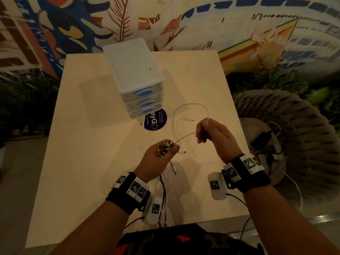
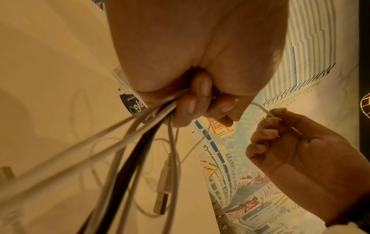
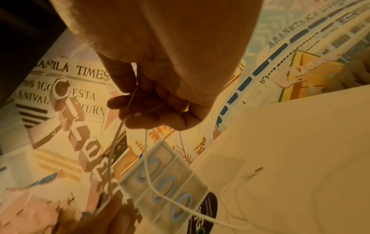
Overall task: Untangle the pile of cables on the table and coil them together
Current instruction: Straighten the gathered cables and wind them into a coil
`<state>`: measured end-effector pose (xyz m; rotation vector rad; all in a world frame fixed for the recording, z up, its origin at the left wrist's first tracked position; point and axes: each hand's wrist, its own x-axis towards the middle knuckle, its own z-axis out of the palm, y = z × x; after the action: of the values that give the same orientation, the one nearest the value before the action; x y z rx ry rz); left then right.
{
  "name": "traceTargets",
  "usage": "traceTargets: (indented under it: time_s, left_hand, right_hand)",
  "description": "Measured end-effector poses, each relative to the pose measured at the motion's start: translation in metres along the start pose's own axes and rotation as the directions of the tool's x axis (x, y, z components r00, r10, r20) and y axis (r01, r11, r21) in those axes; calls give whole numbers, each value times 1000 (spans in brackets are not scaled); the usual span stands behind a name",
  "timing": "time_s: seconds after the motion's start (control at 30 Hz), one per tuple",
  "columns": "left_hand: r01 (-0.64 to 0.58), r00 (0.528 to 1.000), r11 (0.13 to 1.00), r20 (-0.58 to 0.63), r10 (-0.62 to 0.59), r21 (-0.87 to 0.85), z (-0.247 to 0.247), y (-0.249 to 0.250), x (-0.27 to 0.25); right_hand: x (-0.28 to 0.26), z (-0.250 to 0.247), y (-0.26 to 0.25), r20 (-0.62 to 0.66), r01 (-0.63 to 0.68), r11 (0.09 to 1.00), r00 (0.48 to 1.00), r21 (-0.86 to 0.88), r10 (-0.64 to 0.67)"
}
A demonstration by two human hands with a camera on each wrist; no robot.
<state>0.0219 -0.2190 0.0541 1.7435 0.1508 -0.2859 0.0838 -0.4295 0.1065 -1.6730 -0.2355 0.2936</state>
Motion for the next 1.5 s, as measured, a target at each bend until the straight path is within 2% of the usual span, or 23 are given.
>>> traceTargets:
  time_s: [0.13,0.27,0.37,0.47,0.6,0.7,0.73,0.8,0.87,0.93,1.03,1.13,1.17,1.2,1.27,1.3,1.33,1.4,1.5]
  left_hand:
    - [56,998,998,-14,-56,-9,-4,1,-1]
    - [120,990,992,-73,-117,32,-8,0,-1]
    - [157,972,983,-160,-171,-99,-8,0,0]
    - [104,970,974,-197,-145,-202,-5,12,-5]
    - [-7,985,983,-172,-26,-185,-5,16,-15]
    - [-25,990,983,-143,-1,-182,-5,18,-19]
    - [-20,992,977,-127,-7,-211,-4,19,-20]
    - [-15,996,968,-92,-8,-250,-4,19,-20]
    - [-19,997,961,-72,-1,-276,-2,20,-20]
    - [2,994,962,-100,-31,-274,-1,23,-20]
    - [-2,985,970,-166,-39,-243,1,25,-19]
    - [-58,991,965,-133,24,-255,-2,19,-18]
    - [-48,994,959,-107,19,-278,-3,19,-19]
    - [-38,997,952,-79,15,-304,-4,20,-20]
    - [-43,999,940,-23,38,-339,-5,24,-22]
    - [-50,998,938,6,56,-342,-5,28,-24]
    - [-59,997,940,31,74,-336,-5,30,-26]
    - [-59,993,943,79,89,-327,-3,33,-28]
    - [-40,986,966,144,79,-255,-2,36,-32]
  right_hand:
    - [12,-25,3,-135,49,999,990,1,-48]
    - [16,-48,9,-294,26,996,956,85,0]
    - [13,-57,20,-343,-1,1000,939,-12,-3]
    - [2,-59,46,-354,-135,972,933,-194,59]
    - [-26,-51,78,-301,-417,822,900,-388,315]
    - [-44,-40,94,-250,-583,650,807,-487,536]
    - [-48,-36,97,-225,-635,586,751,-504,621]
    - [-55,-27,98,-166,-731,462,606,-502,778]
    - [-61,-18,91,-102,-752,368,496,-546,862]
    - [-64,-12,80,-32,-710,346,460,-613,887]
    - [-61,-8,55,116,-603,443,503,-664,857]
    - [-48,-13,18,193,-526,534,569,-662,800]
    - [-42,-15,6,201,-502,575,614,-647,763]
    - [-37,-17,-4,196,-468,636,690,-614,697]
    - [-25,-17,-18,113,-360,764,866,-535,487]
    - [-18,-14,-22,63,-299,808,923,-508,381]
    - [-11,-7,-24,38,-252,833,950,-493,310]
    - [1,11,-25,75,-217,835,953,-506,293]
    - [8,40,-20,180,-190,796,919,-574,350]
